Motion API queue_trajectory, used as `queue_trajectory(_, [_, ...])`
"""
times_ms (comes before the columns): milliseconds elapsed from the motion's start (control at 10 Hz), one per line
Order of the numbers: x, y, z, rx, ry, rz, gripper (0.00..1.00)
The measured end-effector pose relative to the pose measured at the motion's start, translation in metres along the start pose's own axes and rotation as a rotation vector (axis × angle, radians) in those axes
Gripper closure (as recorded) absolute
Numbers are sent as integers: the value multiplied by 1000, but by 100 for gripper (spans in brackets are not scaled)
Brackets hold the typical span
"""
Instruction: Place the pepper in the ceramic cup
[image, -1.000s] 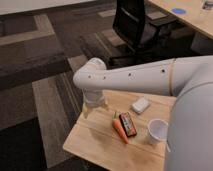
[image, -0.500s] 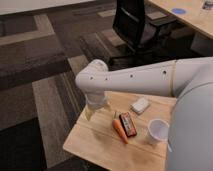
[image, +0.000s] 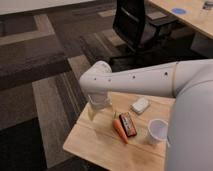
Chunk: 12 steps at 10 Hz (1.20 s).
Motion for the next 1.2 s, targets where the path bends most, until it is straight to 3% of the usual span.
queue_trajectory(500, [20,-26,25,-35,-65,-28,35])
queue_trajectory(900, [24,-21,43,-95,-119,-70,35])
queue_trajectory(1200, [37,-31,52,-98,-124,-60,35])
